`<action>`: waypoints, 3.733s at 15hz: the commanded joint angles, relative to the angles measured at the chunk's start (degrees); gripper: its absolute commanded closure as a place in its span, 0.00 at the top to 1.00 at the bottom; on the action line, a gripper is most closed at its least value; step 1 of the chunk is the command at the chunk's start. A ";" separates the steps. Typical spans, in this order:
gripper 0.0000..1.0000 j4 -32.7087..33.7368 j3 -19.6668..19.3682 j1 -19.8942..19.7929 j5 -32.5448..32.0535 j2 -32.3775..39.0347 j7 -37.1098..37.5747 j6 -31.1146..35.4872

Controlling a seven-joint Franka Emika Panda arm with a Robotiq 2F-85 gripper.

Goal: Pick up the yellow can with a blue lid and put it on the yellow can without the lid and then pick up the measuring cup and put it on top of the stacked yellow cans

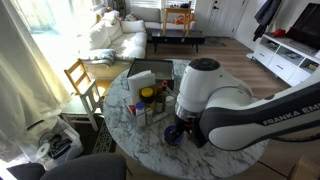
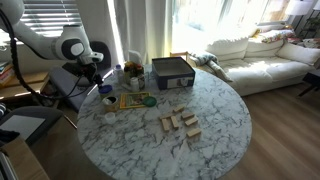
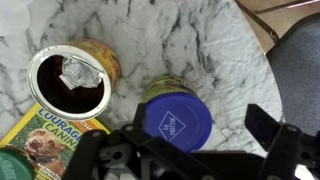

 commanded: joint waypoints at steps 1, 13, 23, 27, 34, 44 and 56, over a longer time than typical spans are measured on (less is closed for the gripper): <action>1.00 3.79 -3.29 2.73 -2.12 4.49 1.92 1.00; 1.00 7.56 -7.43 5.12 -1.66 8.59 1.97 0.60; 1.00 7.87 -7.18 5.31 -0.47 9.70 1.38 0.53; 1.00 7.75 -7.12 5.09 -0.21 9.64 1.05 0.42; 1.00 6.88 -7.35 4.35 0.39 8.35 0.43 -0.29; 1.00 6.63 -6.56 3.50 2.74 8.29 -0.52 0.15; 1.00 6.44 -6.07 3.21 5.48 7.55 -0.94 0.28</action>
